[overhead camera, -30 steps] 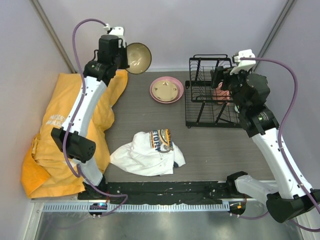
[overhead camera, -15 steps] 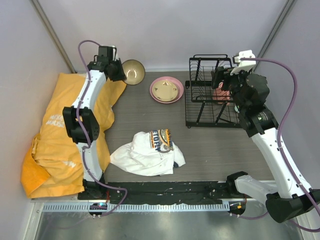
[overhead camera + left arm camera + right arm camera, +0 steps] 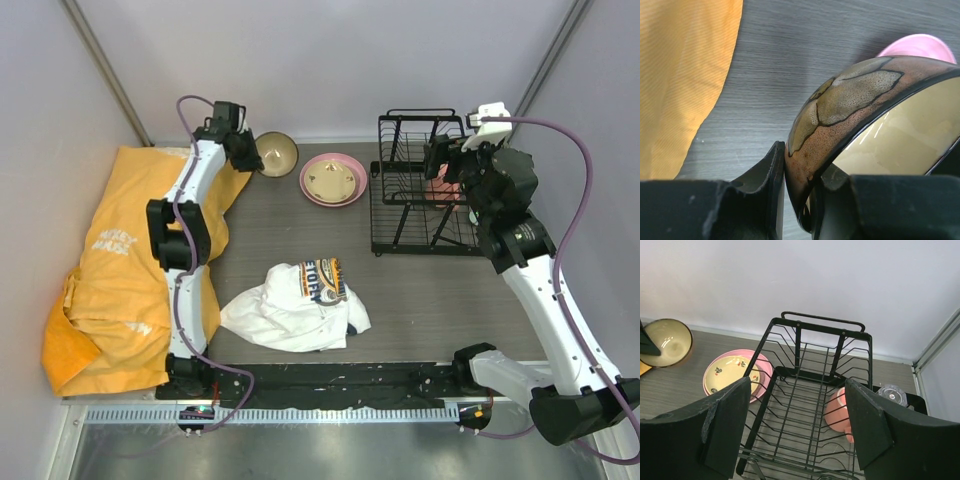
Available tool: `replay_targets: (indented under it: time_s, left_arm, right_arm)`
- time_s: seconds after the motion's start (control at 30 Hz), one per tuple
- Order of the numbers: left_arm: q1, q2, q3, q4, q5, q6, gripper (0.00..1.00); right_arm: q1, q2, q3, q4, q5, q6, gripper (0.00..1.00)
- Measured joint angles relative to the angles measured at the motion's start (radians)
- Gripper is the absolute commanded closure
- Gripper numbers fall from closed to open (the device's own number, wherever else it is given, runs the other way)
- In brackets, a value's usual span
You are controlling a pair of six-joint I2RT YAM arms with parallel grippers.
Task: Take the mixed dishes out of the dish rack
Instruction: Place the bowl at the center of the board.
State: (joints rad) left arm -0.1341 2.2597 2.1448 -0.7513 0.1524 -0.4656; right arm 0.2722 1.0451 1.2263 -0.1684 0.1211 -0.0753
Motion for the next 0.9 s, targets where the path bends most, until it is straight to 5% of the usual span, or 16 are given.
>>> replay_targets:
  time_s: [0.4, 0.9]
  left_arm:
    - [0.006, 0.167, 0.017, -0.003, 0.003, -0.007, 1.0]
    - [0.024, 0.173, 0.049, 0.0, 0.017, -0.024, 1.0]
  right_arm:
    - [-0.015, 0.0, -0.002, 0.0, 0.0, 0.0, 0.2]
    - [-0.027, 0.0, -0.021, 0.0, 0.001, -0.002, 0.2]
